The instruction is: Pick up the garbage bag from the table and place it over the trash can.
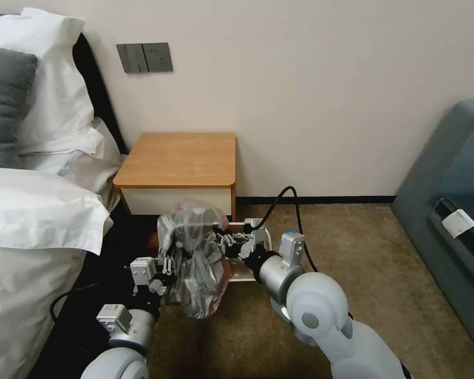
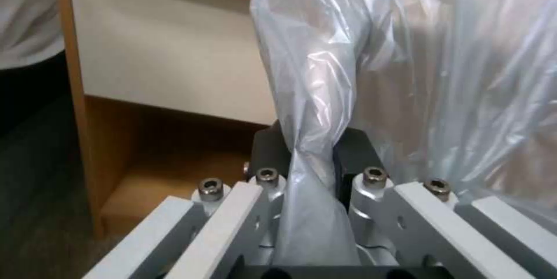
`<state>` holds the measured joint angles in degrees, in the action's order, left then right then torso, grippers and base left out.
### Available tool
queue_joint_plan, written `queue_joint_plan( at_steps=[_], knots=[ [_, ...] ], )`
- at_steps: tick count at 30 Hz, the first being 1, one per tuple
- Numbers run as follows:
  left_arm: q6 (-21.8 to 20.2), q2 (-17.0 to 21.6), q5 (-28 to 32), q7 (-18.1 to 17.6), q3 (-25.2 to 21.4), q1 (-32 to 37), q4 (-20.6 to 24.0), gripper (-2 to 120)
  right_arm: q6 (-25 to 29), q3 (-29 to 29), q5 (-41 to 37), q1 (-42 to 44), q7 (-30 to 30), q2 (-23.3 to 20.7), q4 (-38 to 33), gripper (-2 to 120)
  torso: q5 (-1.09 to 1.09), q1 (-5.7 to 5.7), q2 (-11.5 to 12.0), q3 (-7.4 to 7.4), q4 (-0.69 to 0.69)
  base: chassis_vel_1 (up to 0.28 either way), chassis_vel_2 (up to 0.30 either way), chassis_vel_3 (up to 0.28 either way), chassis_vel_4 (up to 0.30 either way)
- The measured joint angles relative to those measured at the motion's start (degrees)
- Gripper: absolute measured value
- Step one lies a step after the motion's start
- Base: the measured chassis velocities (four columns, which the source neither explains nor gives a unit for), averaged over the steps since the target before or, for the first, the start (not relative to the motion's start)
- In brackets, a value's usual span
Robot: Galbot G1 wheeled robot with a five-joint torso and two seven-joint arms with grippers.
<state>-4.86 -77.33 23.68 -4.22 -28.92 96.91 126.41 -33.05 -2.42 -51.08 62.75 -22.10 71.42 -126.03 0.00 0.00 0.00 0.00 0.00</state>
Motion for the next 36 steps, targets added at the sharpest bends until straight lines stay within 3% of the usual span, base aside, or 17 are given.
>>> queue_joint_plan(
  at_steps=[8, 15, 25, 36],
  knots=[
    [-1.3, 0.0, 1.2, -0.1, -0.9, -0.2, -0.8, 9, -0.1, 2.8, -3.0, 2.1, 0.1, -1.7, -5.4, 0, 0.00, 0.00, 0.0, 0.00, 0.00, 0.000, 0.000, 0.000, 0.000],
    [-1.3, -0.1, 1.7, 0.5, -1.2, -0.1, -1.1, 9, -1.0, 7.3, -7.4, -0.2, -0.9, -3.3, -6.0, 0, 0.00, 0.00, 0.0, 0.00, 0.00, 0.000, 0.000, 0.000, 0.000],
    [-0.1, -0.5, 5.0, 3.0, -3.3, 0.4, 0.6, 9, -5.9, 9.9, -17.7, -6.6, -8.4, -8.0, -2.5, 0, 0.00, 0.00, 0.0, 0.00, 0.00, 0.000, 0.000, 0.000, 0.000],
    [1.6, -1.3, 8.4, 6.4, -7.2, 0.2, 0.6, 9, -7.1, 11.8, -29.1, -9.4, -14.9, -10.4, -2.0, 0, 0.00, 0.00, 0.0, 0.00, 0.00, 0.000, 0.000, 0.000, 0.000]
  ],
)
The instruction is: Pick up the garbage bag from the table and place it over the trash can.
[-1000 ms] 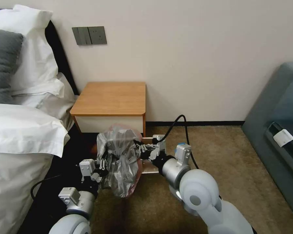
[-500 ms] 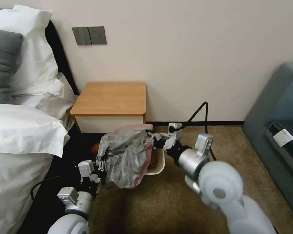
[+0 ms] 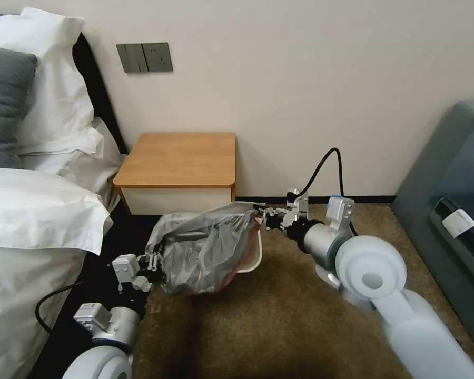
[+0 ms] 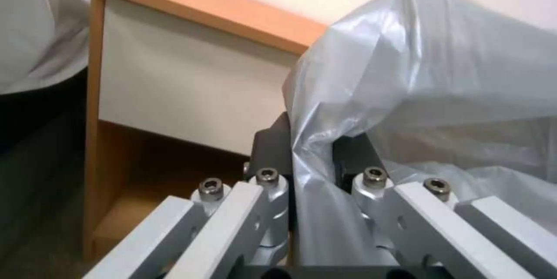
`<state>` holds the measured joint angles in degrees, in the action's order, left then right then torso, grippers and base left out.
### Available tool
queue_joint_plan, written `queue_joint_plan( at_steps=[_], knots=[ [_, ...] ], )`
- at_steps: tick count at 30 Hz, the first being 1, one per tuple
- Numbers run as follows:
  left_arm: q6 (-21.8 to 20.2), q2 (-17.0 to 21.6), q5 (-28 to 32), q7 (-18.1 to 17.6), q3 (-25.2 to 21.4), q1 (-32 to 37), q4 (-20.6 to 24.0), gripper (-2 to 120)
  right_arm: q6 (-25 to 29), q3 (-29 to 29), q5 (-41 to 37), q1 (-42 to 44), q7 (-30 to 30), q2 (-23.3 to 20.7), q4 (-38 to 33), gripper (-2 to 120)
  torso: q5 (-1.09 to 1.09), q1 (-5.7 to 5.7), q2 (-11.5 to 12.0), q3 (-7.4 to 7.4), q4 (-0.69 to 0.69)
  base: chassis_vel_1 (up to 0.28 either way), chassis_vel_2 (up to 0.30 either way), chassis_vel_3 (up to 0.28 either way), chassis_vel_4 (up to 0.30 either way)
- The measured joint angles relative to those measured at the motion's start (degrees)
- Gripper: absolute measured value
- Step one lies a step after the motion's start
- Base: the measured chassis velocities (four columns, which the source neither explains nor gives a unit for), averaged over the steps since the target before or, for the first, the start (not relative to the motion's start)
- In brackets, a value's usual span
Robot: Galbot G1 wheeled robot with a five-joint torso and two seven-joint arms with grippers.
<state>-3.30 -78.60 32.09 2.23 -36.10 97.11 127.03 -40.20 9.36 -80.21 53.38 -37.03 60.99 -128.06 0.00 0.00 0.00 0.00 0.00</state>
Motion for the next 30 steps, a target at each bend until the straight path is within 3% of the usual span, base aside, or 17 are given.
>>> queue_joint_plan(
  at_steps=[12, 16, 26, 30],
  knots=[
    [-1.5, -0.3, 6.5, 1.3, -2.2, -0.8, 0.2, 9, 0.3, 1.7, -3.0, 2.0, 2.5, -0.5, 0.5, 0, 0.00, 0.00, 0.0, 0.00, 0.00, 0.000, 0.000, 0.000, 0.000],
    [-3.3, -0.3, 11.5, -0.5, -2.6, -2.0, 0.2, 9, 0.9, 2.1, 0.5, 4.9, 7.1, -0.5, -0.9, 0, -0.01, 0.00, 0.0, 0.00, -0.01, 0.000, 0.000, 0.000, 0.000],
    [-5.0, 0.3, 16.4, -2.8, -3.4, -3.3, 0.1, 9, 2.4, 2.6, 5.5, 8.5, 9.6, 0.0, -1.8, 0, 0.00, 0.00, 0.0, 0.00, -0.01, 0.000, 0.000, 0.000, 0.000],
    [-4.9, 0.4, 16.2, -3.3, -3.6, -3.8, -0.2, 9, 4.1, 3.2, 5.4, 9.2, 9.9, 0.3, -2.6, 14, 0.01, 0.00, 0.0, 0.00, 0.00, 0.000, 0.000, 0.000, 0.000]
  ],
)
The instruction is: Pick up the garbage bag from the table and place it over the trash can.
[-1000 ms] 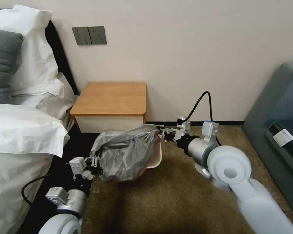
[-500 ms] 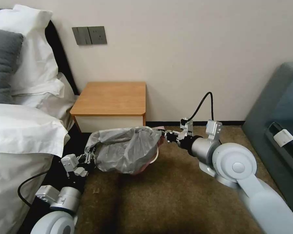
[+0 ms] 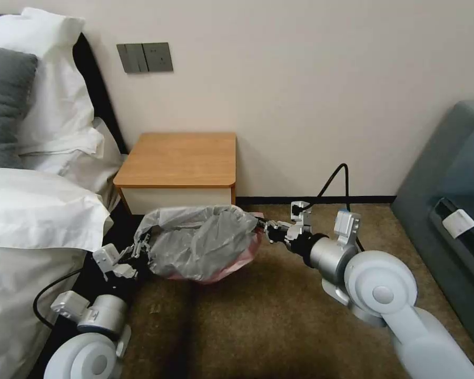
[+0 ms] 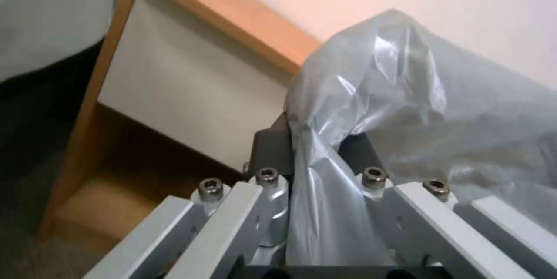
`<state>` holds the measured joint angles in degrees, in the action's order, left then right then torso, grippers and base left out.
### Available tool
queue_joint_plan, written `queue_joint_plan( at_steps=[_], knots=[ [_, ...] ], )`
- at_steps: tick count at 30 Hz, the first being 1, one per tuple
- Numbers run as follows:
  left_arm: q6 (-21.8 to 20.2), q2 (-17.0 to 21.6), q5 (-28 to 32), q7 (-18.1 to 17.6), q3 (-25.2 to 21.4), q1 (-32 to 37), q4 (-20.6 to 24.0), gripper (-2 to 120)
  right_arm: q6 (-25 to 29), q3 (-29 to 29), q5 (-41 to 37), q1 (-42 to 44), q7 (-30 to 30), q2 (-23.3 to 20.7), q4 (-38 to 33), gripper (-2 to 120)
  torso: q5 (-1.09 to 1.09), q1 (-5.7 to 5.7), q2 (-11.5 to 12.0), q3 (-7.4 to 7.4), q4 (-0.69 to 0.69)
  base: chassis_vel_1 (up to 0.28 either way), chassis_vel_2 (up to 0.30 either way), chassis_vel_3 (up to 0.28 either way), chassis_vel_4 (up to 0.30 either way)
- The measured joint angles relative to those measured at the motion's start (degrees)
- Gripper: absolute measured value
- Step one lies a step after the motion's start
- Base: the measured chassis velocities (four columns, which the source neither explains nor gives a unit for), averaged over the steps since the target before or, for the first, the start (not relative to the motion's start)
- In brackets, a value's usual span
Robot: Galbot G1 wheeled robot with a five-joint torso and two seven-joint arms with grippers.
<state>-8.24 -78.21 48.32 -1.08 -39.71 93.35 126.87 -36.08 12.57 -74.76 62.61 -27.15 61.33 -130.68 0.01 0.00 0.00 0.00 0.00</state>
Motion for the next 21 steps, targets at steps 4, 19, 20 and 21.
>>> queue_joint_plan(
  at_steps=[4, 19, 20, 21],
  knots=[
    [0.0, 0.0, -0.7, 0.0, 0.3, -0.3, -0.2, 9, 1.1, 1.7, -1.2, 1.8, -0.2, 0.4, -1.6, 32, -0.02, 0.00, 0.0, 0.00, 0.01, 0.000, 0.000, 0.000, 0.000],
    [-0.9, 0.9, -0.3, -1.5, 0.0, -1.7, 0.3, 9, -2.9, 9.0, -20.1, 17.1, -0.9, 2.7, -10.3, 86, -0.02, 0.00, 0.0, 0.00, -0.01, 0.000, 0.000, 0.000, 0.000],
    [-1.1, 0.9, -0.3, -1.7, 0.0, -1.7, 0.6, 9, -3.3, 8.2, -20.1, 17.1, 0.2, 2.9, -9.6, 91, -0.02, 0.00, 0.0, 0.00, -0.01, 0.000, 0.000, 0.000, 0.000],
    [-1.1, 0.9, -0.3, -1.7, 0.0, -1.7, 0.6, 9, -3.3, 8.2, -20.1, 17.1, 0.2, 2.9, -9.6, 91, -0.02, 0.00, 0.0, 0.00, -0.01, 0.000, 0.000, 0.000, 0.000]
  ],
)
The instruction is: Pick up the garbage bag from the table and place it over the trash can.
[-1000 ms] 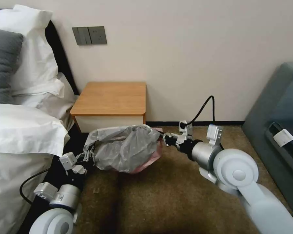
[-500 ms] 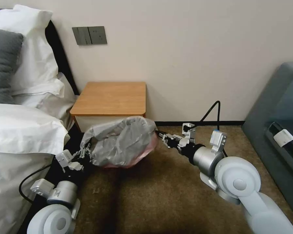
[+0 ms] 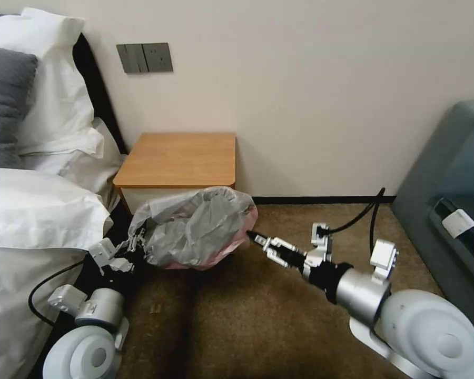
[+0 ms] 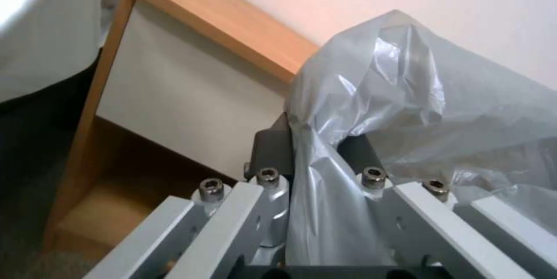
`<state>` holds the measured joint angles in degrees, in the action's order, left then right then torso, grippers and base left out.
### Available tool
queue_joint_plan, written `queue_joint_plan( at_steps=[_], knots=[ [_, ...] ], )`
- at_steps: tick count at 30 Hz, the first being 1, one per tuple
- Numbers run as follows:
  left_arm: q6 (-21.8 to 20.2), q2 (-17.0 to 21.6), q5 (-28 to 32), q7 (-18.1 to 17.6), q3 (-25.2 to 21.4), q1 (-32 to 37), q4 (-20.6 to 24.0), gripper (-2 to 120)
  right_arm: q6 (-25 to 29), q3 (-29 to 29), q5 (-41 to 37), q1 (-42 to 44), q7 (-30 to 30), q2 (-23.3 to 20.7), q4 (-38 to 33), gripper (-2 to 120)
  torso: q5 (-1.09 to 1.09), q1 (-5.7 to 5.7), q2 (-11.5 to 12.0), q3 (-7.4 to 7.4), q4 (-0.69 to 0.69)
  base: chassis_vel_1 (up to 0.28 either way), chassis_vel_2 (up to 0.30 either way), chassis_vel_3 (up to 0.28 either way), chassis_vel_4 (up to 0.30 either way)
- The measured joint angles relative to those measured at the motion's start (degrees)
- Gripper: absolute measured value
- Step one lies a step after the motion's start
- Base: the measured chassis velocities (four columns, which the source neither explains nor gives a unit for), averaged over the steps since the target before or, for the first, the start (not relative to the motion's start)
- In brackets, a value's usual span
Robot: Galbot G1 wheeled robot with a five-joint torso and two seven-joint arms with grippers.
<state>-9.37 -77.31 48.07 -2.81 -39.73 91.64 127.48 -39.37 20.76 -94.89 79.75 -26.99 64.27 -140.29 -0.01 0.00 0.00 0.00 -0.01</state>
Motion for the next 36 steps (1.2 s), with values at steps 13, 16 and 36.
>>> queue_joint_plan(
  at_steps=[13, 16, 36],
  knots=[
    [-2.0, -0.1, 0.2, -1.1, 0.3, 0.8, 1.7, 9, -1.5, -5.4, 3.2, -3.8, 10.4, 1.8, 5.4, 100, 0.01, 0.00, 0.0, 0.00, 0.01, 0.000, 0.000, 0.000, 0.000],
    [-2.3, -0.1, 0.2, -1.1, 0.4, 0.8, 1.8, 9, -1.8, -5.9, 3.3, -4.3, 11.8, 1.8, 5.5, 100, 0.00, 0.00, 0.0, 0.00, 0.01, 0.000, 0.000, 0.000, 0.000],
    [-2.9, -0.2, 0.0, -1.1, 0.6, 1.3, 2.6, 9, -1.2, -8.9, 6.2, -5.3, 12.2, 2.2, 5.9, 57, 0.00, 0.00, 0.0, 0.00, 0.01, 0.000, 0.000, 0.000, 0.000]
  ],
)
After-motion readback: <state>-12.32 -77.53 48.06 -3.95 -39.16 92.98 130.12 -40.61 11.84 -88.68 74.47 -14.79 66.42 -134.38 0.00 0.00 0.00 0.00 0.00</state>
